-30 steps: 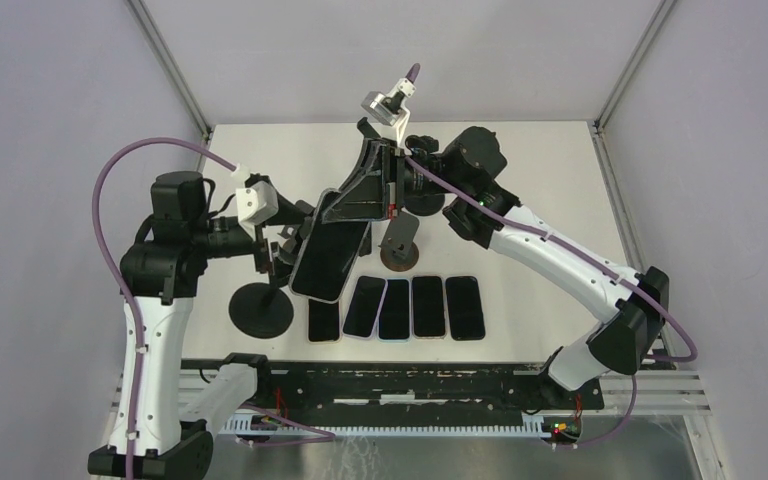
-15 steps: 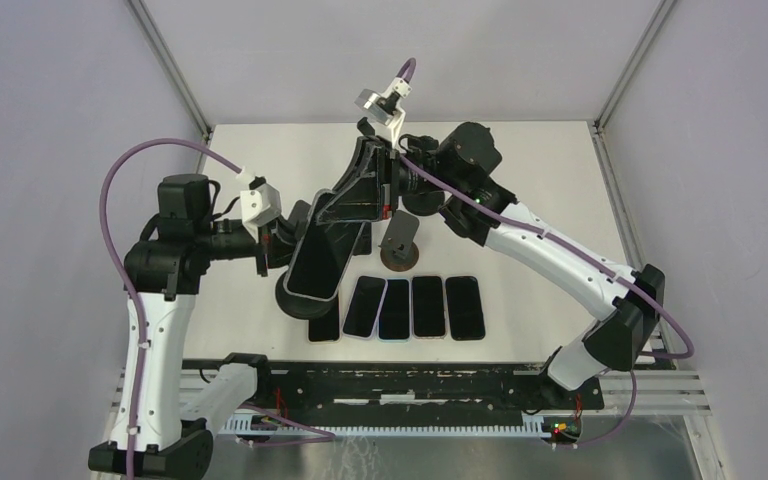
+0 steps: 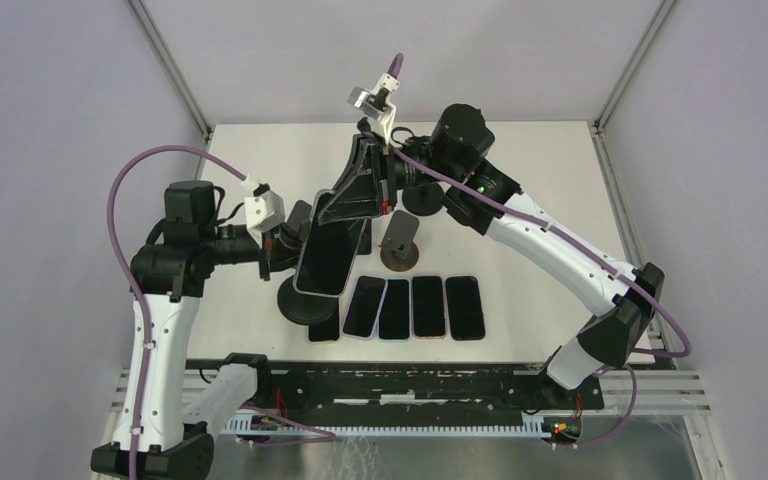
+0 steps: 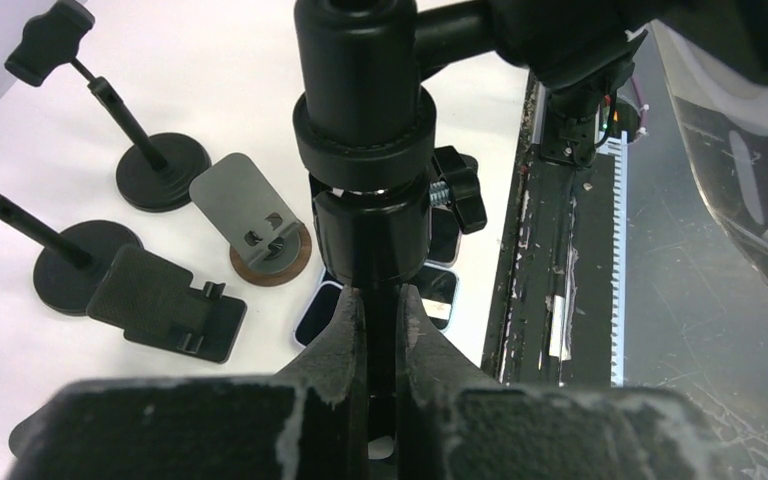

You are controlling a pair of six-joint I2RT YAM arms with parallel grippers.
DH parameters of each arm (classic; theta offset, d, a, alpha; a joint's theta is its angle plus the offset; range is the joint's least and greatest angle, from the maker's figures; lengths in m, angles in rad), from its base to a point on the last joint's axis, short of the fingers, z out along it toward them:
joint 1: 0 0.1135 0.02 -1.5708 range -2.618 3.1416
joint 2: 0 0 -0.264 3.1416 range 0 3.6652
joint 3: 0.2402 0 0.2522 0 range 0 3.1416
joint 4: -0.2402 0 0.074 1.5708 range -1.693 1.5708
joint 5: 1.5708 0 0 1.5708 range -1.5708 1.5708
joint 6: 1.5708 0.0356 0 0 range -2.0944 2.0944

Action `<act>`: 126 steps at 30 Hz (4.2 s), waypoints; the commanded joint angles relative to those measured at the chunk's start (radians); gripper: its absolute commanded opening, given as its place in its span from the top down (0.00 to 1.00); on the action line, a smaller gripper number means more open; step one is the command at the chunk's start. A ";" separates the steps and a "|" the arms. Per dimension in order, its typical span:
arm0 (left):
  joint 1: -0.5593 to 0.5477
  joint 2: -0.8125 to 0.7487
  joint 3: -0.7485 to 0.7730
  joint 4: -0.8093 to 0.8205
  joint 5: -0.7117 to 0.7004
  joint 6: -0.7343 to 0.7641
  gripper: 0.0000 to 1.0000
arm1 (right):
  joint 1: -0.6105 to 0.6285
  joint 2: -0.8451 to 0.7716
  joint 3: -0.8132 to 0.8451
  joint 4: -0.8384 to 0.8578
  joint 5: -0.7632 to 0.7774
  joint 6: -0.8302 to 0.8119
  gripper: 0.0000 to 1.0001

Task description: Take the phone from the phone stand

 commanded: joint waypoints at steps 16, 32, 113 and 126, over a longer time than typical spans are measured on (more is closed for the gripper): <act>-0.003 -0.039 -0.107 -0.095 -0.196 0.176 0.98 | -0.174 -0.145 0.147 0.223 0.117 0.010 1.00; -0.003 -0.049 -0.041 -0.191 -0.154 0.259 0.98 | -0.384 -0.177 0.195 -0.209 0.152 -0.204 1.00; -0.003 -0.037 -0.013 -0.044 0.019 0.054 0.98 | 0.038 -0.257 -0.211 -0.352 0.260 -0.404 0.02; -0.003 -0.029 -0.018 -0.119 0.017 0.122 0.95 | 0.110 -0.163 -0.128 -0.385 0.288 -0.411 0.56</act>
